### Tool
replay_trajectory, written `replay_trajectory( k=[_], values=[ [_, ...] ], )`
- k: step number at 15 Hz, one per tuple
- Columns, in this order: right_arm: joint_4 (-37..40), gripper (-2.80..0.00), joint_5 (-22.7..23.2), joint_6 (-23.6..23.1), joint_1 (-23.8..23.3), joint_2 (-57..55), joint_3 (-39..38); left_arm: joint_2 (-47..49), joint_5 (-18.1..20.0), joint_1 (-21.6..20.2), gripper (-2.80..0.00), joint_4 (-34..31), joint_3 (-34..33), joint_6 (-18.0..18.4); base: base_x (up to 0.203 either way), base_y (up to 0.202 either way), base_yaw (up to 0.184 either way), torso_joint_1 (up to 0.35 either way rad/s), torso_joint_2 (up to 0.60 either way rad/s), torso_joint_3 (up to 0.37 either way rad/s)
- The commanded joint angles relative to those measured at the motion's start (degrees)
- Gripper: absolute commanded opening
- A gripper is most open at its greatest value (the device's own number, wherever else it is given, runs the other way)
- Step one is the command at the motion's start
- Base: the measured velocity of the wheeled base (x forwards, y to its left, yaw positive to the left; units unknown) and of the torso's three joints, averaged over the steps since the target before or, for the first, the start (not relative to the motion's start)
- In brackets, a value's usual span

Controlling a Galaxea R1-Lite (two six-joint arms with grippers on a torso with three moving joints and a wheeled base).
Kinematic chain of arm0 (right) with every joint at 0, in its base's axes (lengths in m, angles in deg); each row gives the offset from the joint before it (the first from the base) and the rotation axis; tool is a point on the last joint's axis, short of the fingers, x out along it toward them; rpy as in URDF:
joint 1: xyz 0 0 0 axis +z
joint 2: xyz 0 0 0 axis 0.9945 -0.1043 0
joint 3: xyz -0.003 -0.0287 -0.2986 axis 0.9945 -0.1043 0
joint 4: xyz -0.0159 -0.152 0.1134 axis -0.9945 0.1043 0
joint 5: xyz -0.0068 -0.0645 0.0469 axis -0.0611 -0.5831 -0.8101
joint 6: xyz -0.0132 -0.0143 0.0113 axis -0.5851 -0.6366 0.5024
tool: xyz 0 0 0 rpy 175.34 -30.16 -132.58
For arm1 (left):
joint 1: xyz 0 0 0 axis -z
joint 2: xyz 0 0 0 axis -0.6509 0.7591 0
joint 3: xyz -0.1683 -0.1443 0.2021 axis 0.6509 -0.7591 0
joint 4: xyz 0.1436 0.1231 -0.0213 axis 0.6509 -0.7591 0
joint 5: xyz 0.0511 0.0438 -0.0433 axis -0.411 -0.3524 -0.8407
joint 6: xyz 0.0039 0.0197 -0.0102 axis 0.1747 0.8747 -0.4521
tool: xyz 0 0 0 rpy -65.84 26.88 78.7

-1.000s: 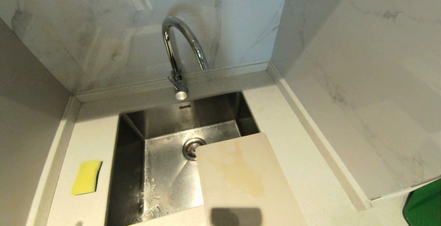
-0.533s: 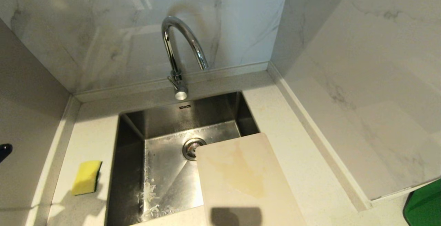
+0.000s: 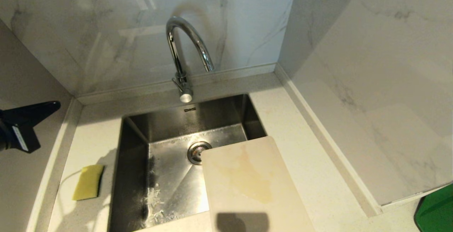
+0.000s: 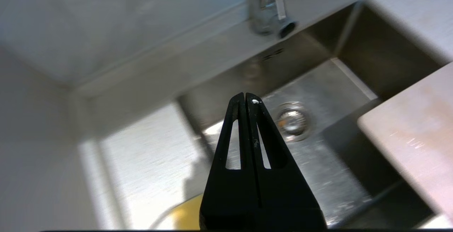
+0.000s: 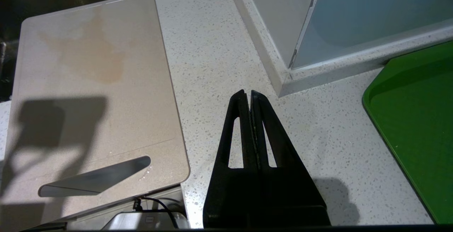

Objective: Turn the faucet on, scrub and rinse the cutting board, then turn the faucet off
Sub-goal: Turn on the tap

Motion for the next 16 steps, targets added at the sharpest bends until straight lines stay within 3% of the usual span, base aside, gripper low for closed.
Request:
replay_trajectory(
  k=[1, 4, 9, 13, 16],
  values=[
    [-0.02, -2.80, 0.01, 0.02, -0.05, 0.09, 0.00, 8.75, -3.17, 5.15, -2.80, 0.21, 4.39, -2.43, 0.000, 0.000, 0.000, 0.000, 0.00, 0.000],
    [-0.02, -2.80, 0.01, 0.02, -0.01, 0.09, 0.00, 17.38, -5.52, 7.68, -2.80, 0.23, 11.47, -5.98, 0.000, 0.000, 0.000, 0.000, 0.00, 0.000],
    [-0.02, -2.80, 0.01, 0.02, 0.02, 0.09, 0.00, 31.30, -6.13, 8.15, -2.80, 1.92, 22.31, -11.91, 0.000, 0.000, 0.000, 0.000, 0.00, 0.000],
    [-0.02, -2.80, 0.01, 0.02, 0.02, 0.09, 0.00, 43.84, -8.19, 7.82, -2.80, 13.26, 29.35, -13.97, 0.000, 0.000, 0.000, 0.000, 0.00, 0.000],
    [-0.02, -2.80, 0.01, 0.02, 0.03, 0.09, 0.00, 50.44, -10.94, 7.57, -2.80, 15.79, 37.42, -17.05, 0.000, 0.000, 0.000, 0.000, 0.00, 0.000]
  ],
)
